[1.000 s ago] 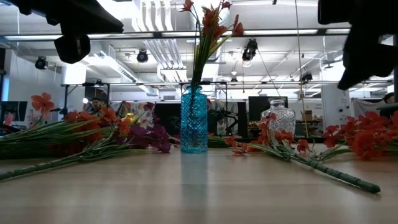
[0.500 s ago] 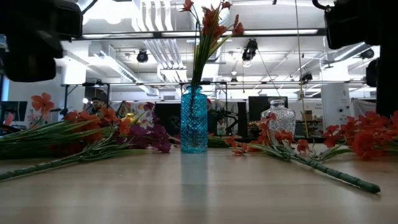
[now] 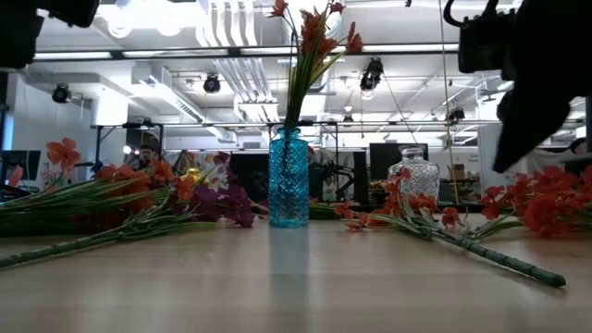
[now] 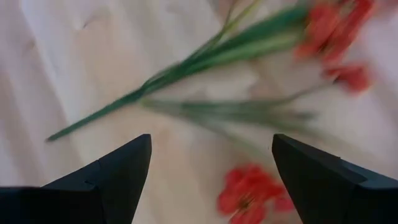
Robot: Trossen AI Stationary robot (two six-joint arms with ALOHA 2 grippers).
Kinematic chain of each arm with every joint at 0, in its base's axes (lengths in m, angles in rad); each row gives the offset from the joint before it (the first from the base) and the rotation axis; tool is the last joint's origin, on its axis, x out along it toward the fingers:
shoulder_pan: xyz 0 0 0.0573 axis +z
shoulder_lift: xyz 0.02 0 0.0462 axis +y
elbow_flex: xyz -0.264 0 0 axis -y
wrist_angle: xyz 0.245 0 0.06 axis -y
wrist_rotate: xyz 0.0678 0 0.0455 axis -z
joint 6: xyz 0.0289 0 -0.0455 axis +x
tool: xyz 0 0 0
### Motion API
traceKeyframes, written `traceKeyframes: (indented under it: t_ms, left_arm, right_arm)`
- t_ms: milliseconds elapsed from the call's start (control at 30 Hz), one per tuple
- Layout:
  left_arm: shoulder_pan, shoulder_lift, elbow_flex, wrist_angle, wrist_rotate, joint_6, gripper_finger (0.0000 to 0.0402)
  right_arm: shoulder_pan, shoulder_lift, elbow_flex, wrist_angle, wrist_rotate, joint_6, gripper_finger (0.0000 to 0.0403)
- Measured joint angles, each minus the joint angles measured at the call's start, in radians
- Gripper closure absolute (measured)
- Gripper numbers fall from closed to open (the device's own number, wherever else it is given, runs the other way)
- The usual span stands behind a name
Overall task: Sort flowers into vase by color
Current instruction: Put the bottom left violet flowers into the yellow vase
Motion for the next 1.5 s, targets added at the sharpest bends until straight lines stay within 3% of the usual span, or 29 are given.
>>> traceKeyframes:
  t_ms: [67, 233, 333, 500, 633, 933, 1167, 1500]
  left_arm:
    - [0.0, 0.051, 0.041, -0.053, 0.004, -0.002, 0.0393]
    - [-0.002, 0.163, 0.091, -0.121, 0.152, 0.046, 0.0393]
    - [0.0, 0.202, 0.091, -0.14, 0.24, 0.119, 0.0393]
    - [-0.005, 0.242, 0.091, -0.138, 0.326, 0.091, 0.0393]
    - [-0.016, 0.269, 0.091, -0.051, 0.291, 0.087, 0.0393]
    - [0.019, 0.382, 0.093, 0.199, 0.008, 0.032, 0.0391]
    - [0.035, 0.516, 0.115, 0.2, -0.001, -0.047, 0.0361]
    - [0.078, 0.696, 0.223, 0.181, -0.029, 0.027, 0.0262]
  right_arm:
    - [-0.016, -0.002, 0.0, -0.001, 0.037, -0.046, 0.0078]
    - [-0.038, -0.019, 0.0, -0.016, 0.045, -0.089, 0.0078]
    - [-0.036, -0.044, 0.0, -0.03, 0.018, -0.085, 0.0078]
    - [-0.037, -0.092, 0.0, -0.06, -0.007, -0.086, 0.0078]
    - [-0.037, -0.116, 0.0, -0.06, -0.001, -0.128, 0.0078]
    - [-0.037, -0.124, 0.0, -0.059, 0.018, -0.153, 0.0078]
    - [-0.037, -0.124, 0.0, -0.06, 0.017, -0.16, 0.0078]
    - [-0.037, -0.124, 0.0, -0.06, 0.018, -0.164, 0.0078]
